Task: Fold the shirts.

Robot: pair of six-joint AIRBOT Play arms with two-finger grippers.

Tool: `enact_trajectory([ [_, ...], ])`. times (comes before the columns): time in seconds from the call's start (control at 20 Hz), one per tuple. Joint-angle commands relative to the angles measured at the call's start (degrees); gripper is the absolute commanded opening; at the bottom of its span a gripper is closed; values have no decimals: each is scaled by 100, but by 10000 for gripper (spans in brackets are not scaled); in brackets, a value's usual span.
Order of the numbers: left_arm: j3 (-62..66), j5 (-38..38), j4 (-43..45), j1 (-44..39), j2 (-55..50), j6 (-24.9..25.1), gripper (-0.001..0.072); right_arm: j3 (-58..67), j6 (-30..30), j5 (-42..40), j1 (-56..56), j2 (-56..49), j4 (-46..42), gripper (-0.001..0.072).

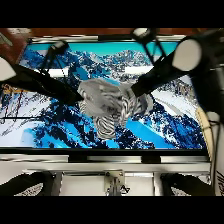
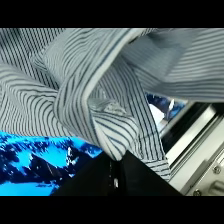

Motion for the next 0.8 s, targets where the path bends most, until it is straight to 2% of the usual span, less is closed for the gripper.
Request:
enact_trajectory([
  [0.0,-1034,859,57,-46,-177,247,58,-796,-208,-260,-144,-588,37,92],
  [0.1,-1266,1519,-188,-94,-361,258,58,-1043,63,-704,-474,-852,46,92],
  [0.2,-1261,1849,-542,-151,-686,400,58,-1043,719,-979,-866,-1047,129,93],
  [0.25,-1259,2063,-649,-177,-844,400,58,-1040,1113,-1056,-1051,-1069,251,122],
  [0.3,-1259,2234,-686,-210,-973,400,58,-1027,1427,-1038,-1233,-1058,420,308],
  [0.35,-1259,2380,-686,-223,-1080,398,58,-962,1478,-879,-1392,-1040,656,568],
  [0.4,-1259,2487,-682,-219,-1150,402,58,-833,1552,-599,-1545,-1019,896,616],
  [0.5,-1259,2636,-682,-197,-1209,514,58,-533,1987,236,-1620,-903,988,616],
  [0.55,-1257,2693,-684,-184,-1209,584,58,-498,1987,527,-1517,-789,929,616],
  [0.65,-1233,2708,-680,-164,-1209,614,58,-501,2146,649,-1121,-575,793,619],
  [0.7,-1233,2695,-680,-160,-1209,614,58,-501,2337,601,-890,-492,850,661],
  [0.75,-1235,2691,-678,-160,-1209,619,58,-498,2529,485,-597,-407,883,661],
])
